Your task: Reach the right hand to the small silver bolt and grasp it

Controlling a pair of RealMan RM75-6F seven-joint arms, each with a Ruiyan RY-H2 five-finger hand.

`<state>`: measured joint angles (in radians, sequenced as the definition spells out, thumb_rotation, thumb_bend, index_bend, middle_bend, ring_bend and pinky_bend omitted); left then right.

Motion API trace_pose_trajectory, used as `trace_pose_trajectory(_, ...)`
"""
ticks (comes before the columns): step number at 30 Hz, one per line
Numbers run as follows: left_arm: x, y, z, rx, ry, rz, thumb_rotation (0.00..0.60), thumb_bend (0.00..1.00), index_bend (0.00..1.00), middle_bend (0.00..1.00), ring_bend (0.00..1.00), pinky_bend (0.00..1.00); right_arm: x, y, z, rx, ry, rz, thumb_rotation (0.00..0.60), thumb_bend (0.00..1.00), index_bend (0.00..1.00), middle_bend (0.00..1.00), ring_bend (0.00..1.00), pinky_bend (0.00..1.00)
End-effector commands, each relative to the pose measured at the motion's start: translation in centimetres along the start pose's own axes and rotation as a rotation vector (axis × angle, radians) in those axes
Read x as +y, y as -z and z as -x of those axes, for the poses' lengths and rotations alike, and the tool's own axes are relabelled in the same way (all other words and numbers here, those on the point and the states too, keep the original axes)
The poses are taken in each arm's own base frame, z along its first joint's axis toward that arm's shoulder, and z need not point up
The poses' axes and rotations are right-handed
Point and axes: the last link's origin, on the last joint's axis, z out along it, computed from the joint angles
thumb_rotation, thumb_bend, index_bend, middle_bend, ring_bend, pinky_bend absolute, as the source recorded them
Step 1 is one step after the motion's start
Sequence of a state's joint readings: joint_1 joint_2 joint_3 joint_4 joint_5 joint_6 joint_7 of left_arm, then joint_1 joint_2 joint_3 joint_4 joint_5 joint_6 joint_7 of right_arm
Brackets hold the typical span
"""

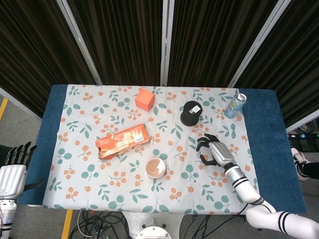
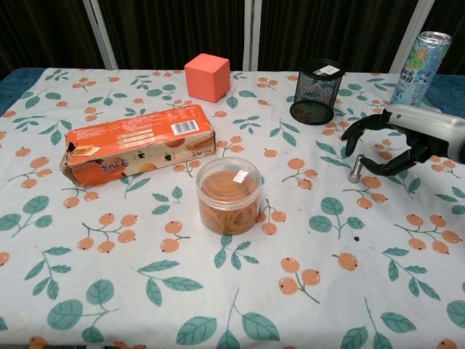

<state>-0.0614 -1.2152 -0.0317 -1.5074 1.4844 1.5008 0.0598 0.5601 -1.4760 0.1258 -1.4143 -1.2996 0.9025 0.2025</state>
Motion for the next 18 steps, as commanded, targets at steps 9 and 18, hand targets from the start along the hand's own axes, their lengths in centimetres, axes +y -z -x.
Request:
trace_pose_trajectory(9, 0.1, -0.2, -0.3, 0.013, -0.003, 0.008, 0.600, 0.00, 0.09, 0.01, 0.00, 0.00, 0.2, 4.8, -4.2, 0.188, 0.191, -0.047, 0.600, 0.39, 0.20, 0.15, 0.00, 0.00)
trace_pose_trajectory(18, 0.4, -0.4, -0.6, 0.029, -0.002, 0.010, 0.600, 0.00, 0.09, 0.01, 0.00, 0.00, 4.3, 15.3, -7.2, 0.328, 0.313, 0.185, 0.600, 0.39, 0.16, 0.12, 0.00, 0.00)
